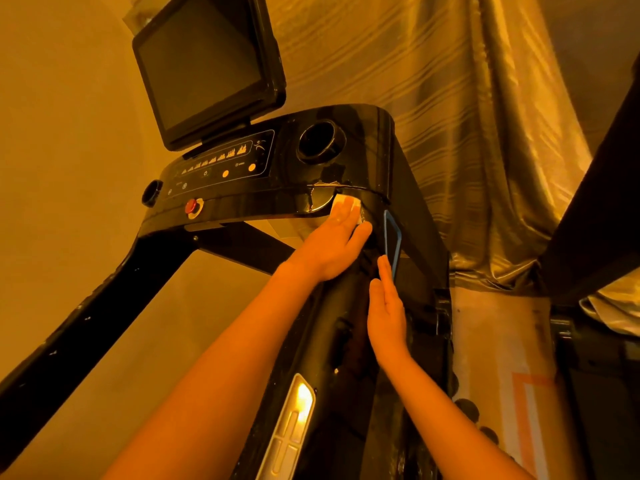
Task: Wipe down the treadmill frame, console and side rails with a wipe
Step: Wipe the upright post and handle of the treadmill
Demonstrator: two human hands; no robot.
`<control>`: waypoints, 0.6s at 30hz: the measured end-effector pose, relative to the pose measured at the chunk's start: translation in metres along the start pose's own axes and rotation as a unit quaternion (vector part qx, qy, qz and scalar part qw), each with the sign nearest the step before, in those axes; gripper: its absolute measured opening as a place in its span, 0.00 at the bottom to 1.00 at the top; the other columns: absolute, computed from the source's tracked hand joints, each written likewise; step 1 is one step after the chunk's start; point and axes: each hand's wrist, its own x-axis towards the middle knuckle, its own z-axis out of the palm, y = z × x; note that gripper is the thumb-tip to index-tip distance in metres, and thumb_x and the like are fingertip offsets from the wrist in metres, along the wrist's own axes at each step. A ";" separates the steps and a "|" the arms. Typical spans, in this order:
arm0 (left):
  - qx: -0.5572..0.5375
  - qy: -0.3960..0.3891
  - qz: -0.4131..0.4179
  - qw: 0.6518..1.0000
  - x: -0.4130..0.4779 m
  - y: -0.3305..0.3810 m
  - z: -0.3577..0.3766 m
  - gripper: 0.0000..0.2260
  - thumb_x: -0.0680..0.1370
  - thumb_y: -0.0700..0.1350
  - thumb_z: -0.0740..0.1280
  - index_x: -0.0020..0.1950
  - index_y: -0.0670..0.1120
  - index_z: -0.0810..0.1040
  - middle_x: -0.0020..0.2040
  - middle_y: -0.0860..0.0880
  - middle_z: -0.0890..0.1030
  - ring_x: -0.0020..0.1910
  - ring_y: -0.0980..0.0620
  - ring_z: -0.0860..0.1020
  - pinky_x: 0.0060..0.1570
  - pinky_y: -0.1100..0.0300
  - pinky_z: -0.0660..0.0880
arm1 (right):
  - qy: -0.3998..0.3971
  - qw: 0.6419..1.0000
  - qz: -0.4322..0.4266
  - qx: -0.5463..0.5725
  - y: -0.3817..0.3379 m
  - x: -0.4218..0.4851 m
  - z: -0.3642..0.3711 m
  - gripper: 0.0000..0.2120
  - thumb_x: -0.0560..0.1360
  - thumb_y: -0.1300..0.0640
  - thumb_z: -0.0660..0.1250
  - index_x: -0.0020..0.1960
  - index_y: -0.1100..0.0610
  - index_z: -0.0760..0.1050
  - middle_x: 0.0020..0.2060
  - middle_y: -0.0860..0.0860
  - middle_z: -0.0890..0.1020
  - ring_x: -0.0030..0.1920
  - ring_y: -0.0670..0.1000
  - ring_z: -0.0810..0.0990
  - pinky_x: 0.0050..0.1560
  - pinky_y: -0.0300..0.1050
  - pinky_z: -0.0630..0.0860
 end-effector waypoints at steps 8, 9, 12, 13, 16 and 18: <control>0.001 -0.009 0.005 1.000 -0.057 -0.002 0.015 0.27 0.85 0.57 0.50 0.83 0.50 0.48 0.82 0.52 0.47 0.76 0.61 0.49 0.70 0.63 0.50 | -0.003 1.000 0.002 -0.008 -0.001 -0.003 -0.001 0.21 0.86 0.54 0.52 0.77 0.45 0.54 0.79 0.44 0.59 0.78 0.42 0.56 0.74 0.36 0.56; -0.006 0.001 0.001 1.000 -0.052 0.001 0.014 0.26 0.86 0.56 0.50 0.82 0.50 0.52 0.82 0.51 0.55 0.77 0.58 0.55 0.69 0.62 0.55 | -0.003 1.000 0.003 -0.007 -0.002 -0.003 -0.001 0.21 0.86 0.54 0.52 0.77 0.43 0.54 0.79 0.44 0.59 0.78 0.42 0.56 0.75 0.37 0.56; -0.018 0.100 -0.013 0.995 -0.034 0.002 0.012 0.19 0.85 0.52 0.58 0.74 0.47 0.70 0.52 0.49 0.81 0.55 0.47 0.80 0.46 0.60 0.70 | -0.004 1.000 0.004 -0.005 -0.005 -0.005 -0.001 0.19 0.86 0.54 0.52 0.74 0.40 0.54 0.79 0.43 0.59 0.78 0.42 0.56 0.76 0.38 0.56; 0.000 0.130 -0.023 0.991 -0.029 0.002 0.012 0.17 0.84 0.51 0.61 0.70 0.47 0.74 0.46 0.47 0.81 0.50 0.46 0.80 0.41 0.60 0.67 | -0.006 1.000 0.004 -0.007 -0.006 -0.006 -0.001 0.19 0.86 0.54 0.52 0.74 0.40 0.54 0.79 0.43 0.59 0.78 0.42 0.55 0.76 0.38 0.56; 0.035 0.165 -0.050 0.984 -0.023 -0.003 0.015 0.13 0.83 0.49 0.65 0.64 0.47 0.81 0.44 0.46 0.81 0.48 0.45 0.80 0.43 0.58 0.68 | -0.005 1.000 0.002 -0.014 -0.007 -0.006 -0.001 0.19 0.86 0.53 0.52 0.74 0.39 0.53 0.79 0.43 0.59 0.78 0.42 0.56 0.76 0.40 0.56; 0.022 0.158 -0.053 0.986 -0.027 -0.007 0.014 0.13 0.83 0.48 0.65 0.66 0.50 0.81 0.48 0.45 0.83 0.51 0.44 0.80 0.48 0.52 0.75 | 0.001 1.000 -0.001 -0.020 -0.005 -0.005 -0.001 0.19 0.86 0.52 0.52 0.74 0.37 0.53 0.79 0.43 0.60 0.78 0.44 0.59 0.78 0.47 0.58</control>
